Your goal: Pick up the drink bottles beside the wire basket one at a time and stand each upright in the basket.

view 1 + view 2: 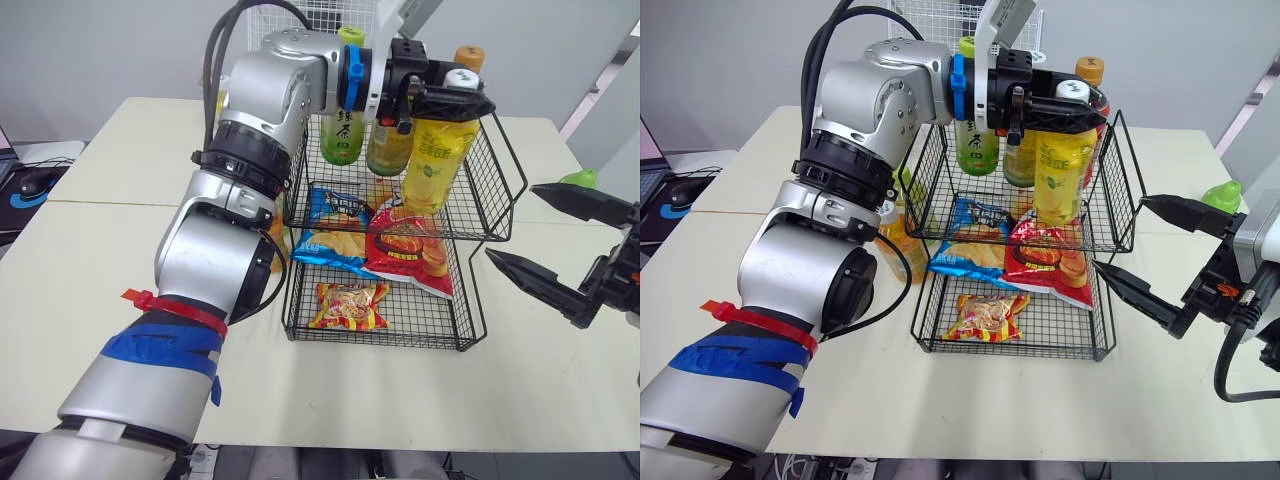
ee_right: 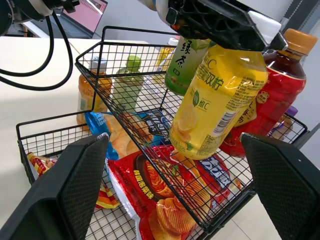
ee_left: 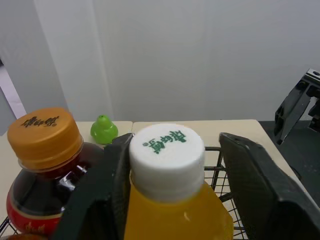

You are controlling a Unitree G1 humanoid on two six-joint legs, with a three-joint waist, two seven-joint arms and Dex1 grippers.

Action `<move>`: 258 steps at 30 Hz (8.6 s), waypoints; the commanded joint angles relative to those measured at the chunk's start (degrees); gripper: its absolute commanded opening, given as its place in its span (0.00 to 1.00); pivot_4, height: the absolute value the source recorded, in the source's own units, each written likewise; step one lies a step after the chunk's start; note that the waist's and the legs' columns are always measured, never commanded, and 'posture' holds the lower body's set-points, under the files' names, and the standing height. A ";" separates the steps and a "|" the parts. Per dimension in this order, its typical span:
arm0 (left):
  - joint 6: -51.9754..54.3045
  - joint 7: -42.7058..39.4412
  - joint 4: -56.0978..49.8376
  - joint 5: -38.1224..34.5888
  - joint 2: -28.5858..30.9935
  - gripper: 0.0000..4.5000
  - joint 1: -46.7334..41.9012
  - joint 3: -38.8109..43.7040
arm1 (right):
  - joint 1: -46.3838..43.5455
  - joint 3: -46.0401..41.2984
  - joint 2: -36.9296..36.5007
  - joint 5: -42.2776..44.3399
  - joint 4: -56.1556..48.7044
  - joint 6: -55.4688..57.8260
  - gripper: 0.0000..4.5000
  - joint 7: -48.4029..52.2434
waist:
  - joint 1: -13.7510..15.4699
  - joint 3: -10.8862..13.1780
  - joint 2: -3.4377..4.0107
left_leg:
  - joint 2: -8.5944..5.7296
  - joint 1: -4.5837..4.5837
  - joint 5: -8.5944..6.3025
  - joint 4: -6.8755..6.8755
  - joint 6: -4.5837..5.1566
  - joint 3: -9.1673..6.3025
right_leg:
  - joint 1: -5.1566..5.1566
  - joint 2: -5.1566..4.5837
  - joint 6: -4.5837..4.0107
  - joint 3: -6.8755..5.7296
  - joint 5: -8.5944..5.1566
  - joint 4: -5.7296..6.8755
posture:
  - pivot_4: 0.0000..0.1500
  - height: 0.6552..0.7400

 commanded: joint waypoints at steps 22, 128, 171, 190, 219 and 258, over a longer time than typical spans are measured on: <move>6.08 -8.17 -13.55 -4.74 15.36 0.99 3.21 9.67 | -7.17 5.27 -4.10 0.77 4.02 -0.97 1.00 1.60 | -0.24 -0.08 0.16 | 0.06 0.06 0.01 0.06 -0.01 0.01 | 0.00 0.02 -0.01 0.02 0.01 0.17 | 1.00 0.95; 29.53 6.16 -20.69 -21.40 38.85 0.30 -2.87 10.93 | -14.42 12.56 -0.26 -0.12 4.46 -1.51 1.00 3.42 | 0.32 0.00 -0.05 | 0.10 -0.02 -0.01 0.70 0.02 -0.14 | -0.10 0.03 0.21 -0.12 -0.06 0.78 | 1.00 0.95; 0.74 -0.81 -3.60 -0.46 8.07 0.30 1.91 4.26 | -14.80 12.43 -1.33 -1.87 3.97 -0.85 1.00 -2.73 | -0.06 0.02 0.05 | 0.07 -0.09 0.00 0.76 0.02 -0.04 | -0.16 0.07 0.10 0.06 -0.03 0.85 | 1.00 0.95; 4.04 -7.96 -15.37 -3.16 19.63 0.99 4.67 9.20 | -16.54 14.81 -1.70 -5.06 6.22 -1.17 1.00 1.41 | -0.47 0.01 0.07 | 0.12 -0.06 0.00 0.71 0.02 -0.04 | -0.18 0.09 0.07 0.06 -0.01 0.87 | 1.00 0.95; 11.14 25.99 -49.53 -7.35 26.88 0.99 54.29 27.03 | -17.01 28.60 4.97 -5.05 -3.67 -0.25 1.00 -1.22 | 0.98 -0.13 0.02 | 0.11 0.05 0.00 0.86 0.02 -0.19 | 0.03 -0.10 0.05 -0.15 0.04 0.91 | 1.00 0.95; -3.66 46.64 -28.83 4.13 8.96 0.79 42.37 15.66 | -14.99 36.39 11.72 -16.02 -9.70 -3.41 1.00 -12.74 | 0.15 -0.16 -0.04 | 0.11 0.09 0.01 0.84 0.01 -0.14 | 0.02 0.03 0.12 -0.02 0.08 0.93 | 1.00 0.95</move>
